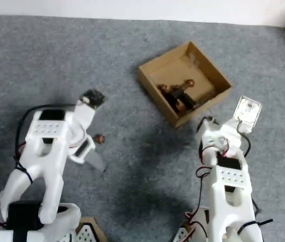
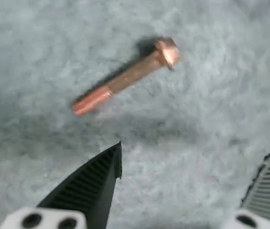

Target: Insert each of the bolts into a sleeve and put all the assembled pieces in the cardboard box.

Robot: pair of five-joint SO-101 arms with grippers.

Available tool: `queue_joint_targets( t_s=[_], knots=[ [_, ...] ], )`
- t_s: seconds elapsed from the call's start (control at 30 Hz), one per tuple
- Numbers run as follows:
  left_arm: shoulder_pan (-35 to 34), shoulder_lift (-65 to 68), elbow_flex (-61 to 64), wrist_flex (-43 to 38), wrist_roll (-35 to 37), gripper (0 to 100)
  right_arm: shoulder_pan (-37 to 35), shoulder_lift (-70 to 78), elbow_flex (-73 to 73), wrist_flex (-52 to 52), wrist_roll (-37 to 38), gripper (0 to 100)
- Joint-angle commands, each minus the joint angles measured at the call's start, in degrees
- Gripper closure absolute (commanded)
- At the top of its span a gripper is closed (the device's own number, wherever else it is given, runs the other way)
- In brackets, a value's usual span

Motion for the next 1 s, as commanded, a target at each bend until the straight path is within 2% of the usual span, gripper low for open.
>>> queue_joint_targets(
  t_s=[0.0,0.1,0.23,0.4,0.63,0.73,0.83,0.97],
  knots=[
    [-1.0,-2.2,2.0,-1.6,-7.8,59,-0.7,-0.5,-0.3,-1.2,0.5,99.4],
    [0.1,-2.2,2.2,-2.3,-20.1,60,-0.7,-0.5,-0.2,-1.2,0.5,99.4],
    [1.9,-2.2,0.0,-2.5,-24.1,60,-0.7,-0.5,-0.2,-1.2,0.5,99.4],
    [2.0,-1.7,-2.8,-4.0,-35.8,60,-0.7,-0.5,-0.2,-1.2,0.5,99.4],
    [2.1,-1.6,-5.3,-8.3,-44.3,59,-0.7,-0.5,-0.2,-1.3,0.5,99.4],
    [3.0,-1.5,-4.9,-13.1,-46.9,60,-0.7,-0.5,-0.2,-1.4,0.5,99.4],
    [4.1,-0.4,-5.2,-18.0,-47.6,60,-0.7,-0.5,-0.2,-1.4,0.5,99.4],
    [6.1,4.7,-7.0,-19.1,-47.6,59,-0.7,-0.5,-0.2,-1.4,0.5,99.4]
  ],
)
